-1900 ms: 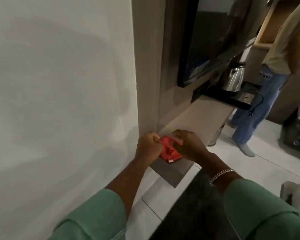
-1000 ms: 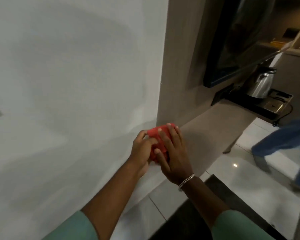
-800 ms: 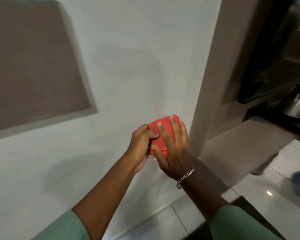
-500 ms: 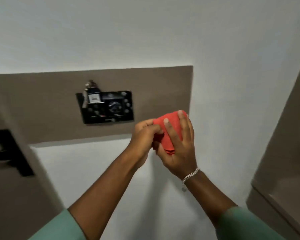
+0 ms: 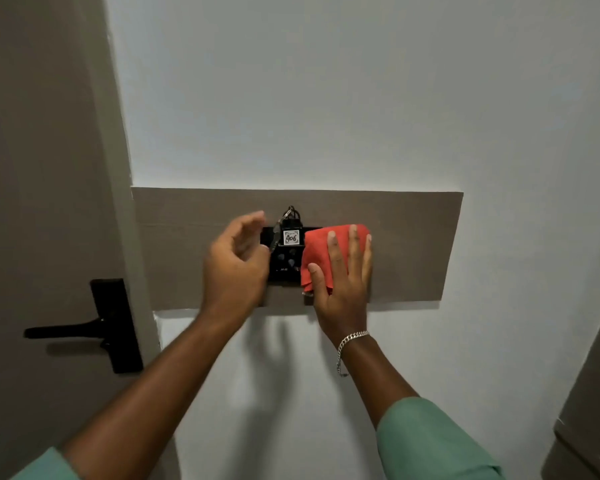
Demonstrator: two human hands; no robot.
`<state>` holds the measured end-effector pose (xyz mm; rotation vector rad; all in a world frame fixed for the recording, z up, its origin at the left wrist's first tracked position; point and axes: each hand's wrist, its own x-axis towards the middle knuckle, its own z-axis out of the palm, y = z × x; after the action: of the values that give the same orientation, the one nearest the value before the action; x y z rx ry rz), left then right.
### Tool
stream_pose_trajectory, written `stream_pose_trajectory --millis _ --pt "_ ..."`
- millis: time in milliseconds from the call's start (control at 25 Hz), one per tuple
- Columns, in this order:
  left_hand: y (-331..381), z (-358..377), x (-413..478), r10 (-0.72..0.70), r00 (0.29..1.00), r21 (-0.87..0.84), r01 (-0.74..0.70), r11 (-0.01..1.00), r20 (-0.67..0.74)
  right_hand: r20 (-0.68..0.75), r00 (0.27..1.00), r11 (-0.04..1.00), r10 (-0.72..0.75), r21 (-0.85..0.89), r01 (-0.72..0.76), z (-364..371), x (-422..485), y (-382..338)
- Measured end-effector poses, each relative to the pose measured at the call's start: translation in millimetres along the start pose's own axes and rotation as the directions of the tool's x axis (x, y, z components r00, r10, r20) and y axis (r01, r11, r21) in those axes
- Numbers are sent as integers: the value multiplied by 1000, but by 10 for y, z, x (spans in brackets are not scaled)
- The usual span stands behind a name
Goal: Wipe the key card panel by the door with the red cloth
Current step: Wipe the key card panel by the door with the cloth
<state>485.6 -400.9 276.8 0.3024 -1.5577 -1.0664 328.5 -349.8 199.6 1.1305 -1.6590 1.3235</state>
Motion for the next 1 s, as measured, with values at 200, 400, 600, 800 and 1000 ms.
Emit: stream_pose_trajectory --millis 200,400,600,800,1000 --pt "-470 -473 608 489 836 674 -512 533 249 -55 996 996 69 -48 -71 221 12 -31" --pt "-961 -492 881 504 742 853 -521 21 441 -125 992 990 -2 -141 -15 291 -40 124" --pt "-1080 -526 956 571 684 855 -515 -63 454 -260 963 991 68 -97 -96 432 86 -20" --pt "-1100 -512 944 604 654 853 -516 -84 455 -249 968 992 29 -110 -58 397 28 110" --pt "-1092 -501 948 613 647 848 -526 -73 454 -196 979 991 -46 -129 20 374 6 153"
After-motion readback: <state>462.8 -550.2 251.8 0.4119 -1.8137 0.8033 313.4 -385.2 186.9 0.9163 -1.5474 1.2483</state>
